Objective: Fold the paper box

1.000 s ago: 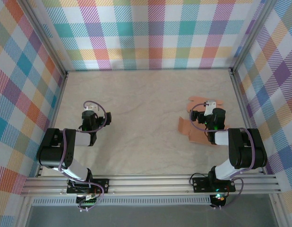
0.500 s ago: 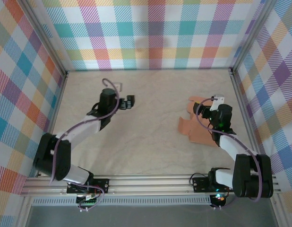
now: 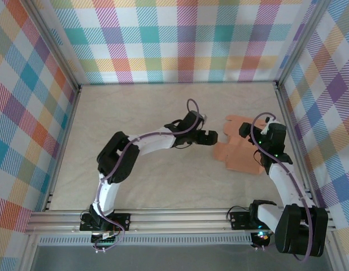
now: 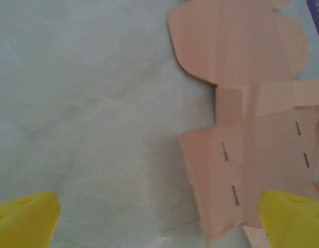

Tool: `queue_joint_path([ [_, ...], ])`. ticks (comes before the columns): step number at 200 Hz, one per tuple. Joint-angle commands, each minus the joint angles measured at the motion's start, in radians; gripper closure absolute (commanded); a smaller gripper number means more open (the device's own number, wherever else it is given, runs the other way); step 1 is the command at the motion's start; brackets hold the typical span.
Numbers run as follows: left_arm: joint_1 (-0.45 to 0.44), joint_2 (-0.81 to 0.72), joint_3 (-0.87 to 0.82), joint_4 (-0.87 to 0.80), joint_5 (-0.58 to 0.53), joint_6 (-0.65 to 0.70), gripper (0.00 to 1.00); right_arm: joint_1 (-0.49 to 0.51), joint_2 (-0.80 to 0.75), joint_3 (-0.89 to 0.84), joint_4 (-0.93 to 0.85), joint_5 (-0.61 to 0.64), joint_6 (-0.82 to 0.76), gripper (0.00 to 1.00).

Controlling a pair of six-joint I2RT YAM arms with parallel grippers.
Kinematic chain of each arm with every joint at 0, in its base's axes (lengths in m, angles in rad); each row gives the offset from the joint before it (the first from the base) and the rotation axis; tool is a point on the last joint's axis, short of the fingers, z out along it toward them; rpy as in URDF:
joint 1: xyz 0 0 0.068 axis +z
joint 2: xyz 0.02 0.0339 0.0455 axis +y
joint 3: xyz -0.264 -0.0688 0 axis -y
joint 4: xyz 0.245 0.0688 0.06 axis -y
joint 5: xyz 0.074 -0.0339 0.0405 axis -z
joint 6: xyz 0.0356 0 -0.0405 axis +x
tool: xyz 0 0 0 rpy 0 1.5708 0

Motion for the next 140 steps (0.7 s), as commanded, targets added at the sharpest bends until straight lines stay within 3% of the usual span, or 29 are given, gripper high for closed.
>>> queue_joint_path([
  [1, -0.022, 0.06, 0.1, -0.097, 0.093, -0.102, 0.11, -0.013, -0.012, 0.001, -0.045, -0.003, 0.021, 0.0],
  [59, -0.028, 0.17, 0.159, -0.046, 0.181, -0.189, 0.66, -0.016, 0.015, -0.004, -0.037, -0.037, 0.021, 0.0],
  [95, -0.027, 0.238, 0.2, -0.011, 0.23, -0.248, 0.86, -0.016, 0.018, -0.006, -0.042, -0.055, 0.023, 0.0],
  [107, -0.027, 0.236, 0.195, -0.013, 0.22, -0.245, 1.0, -0.015, 0.012, -0.004, -0.049, -0.063, 0.022, 0.0],
  [140, -0.003, 0.157, 0.065, 0.066, 0.152, -0.259, 1.0, -0.015, 0.003, -0.004, -0.064, -0.113, 0.022, 0.0],
])
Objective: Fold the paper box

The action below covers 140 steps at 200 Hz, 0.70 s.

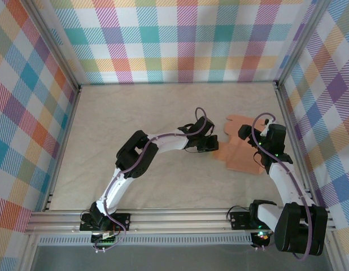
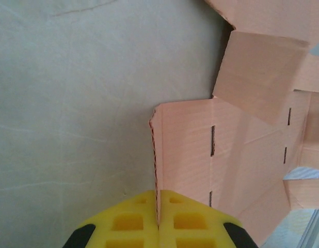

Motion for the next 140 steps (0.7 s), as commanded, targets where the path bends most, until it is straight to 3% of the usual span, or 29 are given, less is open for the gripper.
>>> queue_joint_path([
  [1, 0.02, -0.071, -0.095, 0.058, -0.049, -0.03, 1.0, -0.005, -0.013, -0.003, -0.021, -0.064, 0.007, 0.0],
  [62, 0.138, -0.29, -0.492, 0.306, -0.18, -0.185, 1.0, 0.009, 0.02, -0.005, 0.066, -0.247, 0.093, 0.0],
  [121, 0.208, -0.525, -0.781, 0.355, -0.419, -0.294, 1.0, 0.128, 0.133, 0.031, 0.156, -0.244, 0.149, 0.0],
  [140, 0.208, -0.591, -0.863, 0.38, -0.477, -0.349, 1.0, 0.19, 0.152, 0.033, 0.163, -0.169, 0.188, 0.0],
])
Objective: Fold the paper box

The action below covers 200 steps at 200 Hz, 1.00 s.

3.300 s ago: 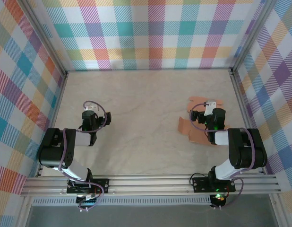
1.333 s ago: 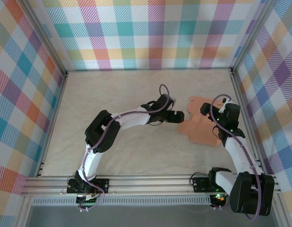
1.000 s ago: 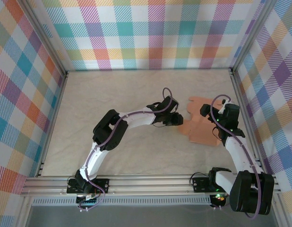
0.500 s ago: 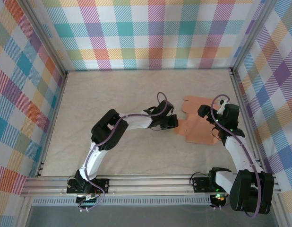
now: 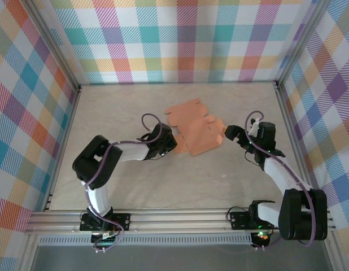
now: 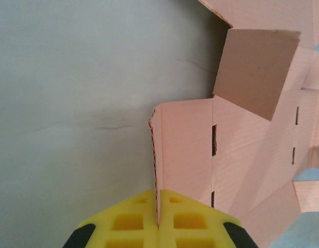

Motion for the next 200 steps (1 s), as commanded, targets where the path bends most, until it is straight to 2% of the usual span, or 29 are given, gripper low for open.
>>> queue_joint_path([
  [1, -0.002, -0.092, -0.088, 0.055, -0.14, -0.094, 1.0, 0.068, 0.02, 0.032, 0.064, 0.051, 0.067, 0.0],
  [30, -0.005, -0.134, -0.127, 0.066, -0.167, -0.125, 1.0, 0.128, 0.037, 0.013, 0.116, 0.11, 0.151, 0.0],
  [79, -0.008, -0.15, -0.122, 0.026, -0.202, -0.104, 0.98, 0.16, 0.126, -0.007, 0.229, 0.052, 0.327, 0.0],
  [107, -0.008, -0.143, -0.111, 0.035, -0.169, -0.11, 1.0, 0.212, 0.198, -0.02, 0.31, 0.041, 0.443, 0.01],
  [132, -0.008, -0.13, -0.117, 0.083, -0.12, -0.176, 1.0, 0.258, 0.29, -0.022, 0.394, 0.031, 0.545, 0.04],
  [150, -0.008, -0.128, -0.116, 0.108, -0.108, -0.24, 1.0, 0.29, 0.347, -0.024, 0.442, 0.047, 0.598, 0.13],
  [174, -0.011, -0.123, -0.099, 0.096, -0.112, -0.306, 1.0, 0.313, 0.401, -0.009, 0.459, 0.06, 0.639, 0.39],
  [200, -0.014, -0.115, -0.099, 0.124, -0.095, -0.359, 1.0, 0.331, 0.45, 0.003, 0.497, 0.052, 0.672, 0.42],
])
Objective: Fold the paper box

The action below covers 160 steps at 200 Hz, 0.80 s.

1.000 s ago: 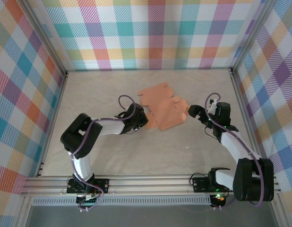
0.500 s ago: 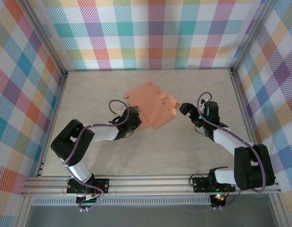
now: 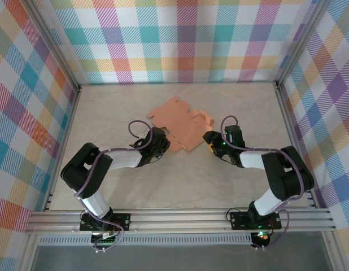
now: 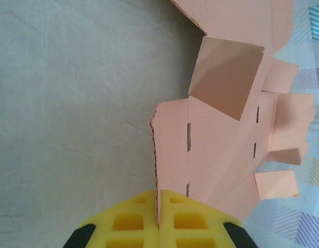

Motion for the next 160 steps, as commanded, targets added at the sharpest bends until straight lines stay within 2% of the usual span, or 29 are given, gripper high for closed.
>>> queue_joint_path([
  [1, -0.011, 0.001, 0.021, 0.053, 0.024, -0.084, 1.0, 0.018, 0.035, 0.015, 0.083, -0.005, 0.071, 0.42],
  [49, -0.023, 0.004, 0.044, 0.059, 0.056, -0.11, 1.0, 0.043, 0.143, 0.067, 0.176, -0.05, 0.117, 0.53],
  [77, -0.031, 0.005, 0.05, 0.054, 0.055, -0.108, 1.0, 0.048, 0.188, 0.094, 0.209, -0.067, 0.135, 0.63],
  [98, -0.035, 0.006, 0.045, 0.046, 0.048, -0.098, 1.0, 0.048, 0.19, 0.106, 0.194, -0.066, 0.128, 0.75],
  [109, -0.036, 0.007, 0.042, 0.04, 0.037, -0.092, 1.0, 0.047, 0.184, 0.11, 0.169, -0.064, 0.116, 0.85],
  [123, -0.037, 0.006, 0.036, 0.035, 0.024, -0.077, 0.89, 0.046, 0.17, 0.116, 0.115, -0.054, 0.091, 0.96],
  [131, -0.037, 0.0, 0.032, 0.025, 0.01, -0.061, 0.78, 0.042, 0.159, 0.119, 0.081, -0.049, 0.069, 1.0],
  [140, -0.037, -0.016, 0.023, 0.011, -0.014, -0.041, 0.61, 0.036, 0.147, 0.126, 0.043, -0.051, 0.036, 1.0],
  [152, -0.032, -0.05, 0.005, -0.011, -0.049, -0.01, 0.27, 0.023, 0.137, 0.138, 0.003, -0.086, -0.014, 1.0],
  [160, -0.024, -0.076, -0.006, -0.021, -0.051, 0.028, 0.09, 0.011, 0.136, 0.154, -0.035, -0.127, -0.052, 1.0],
])
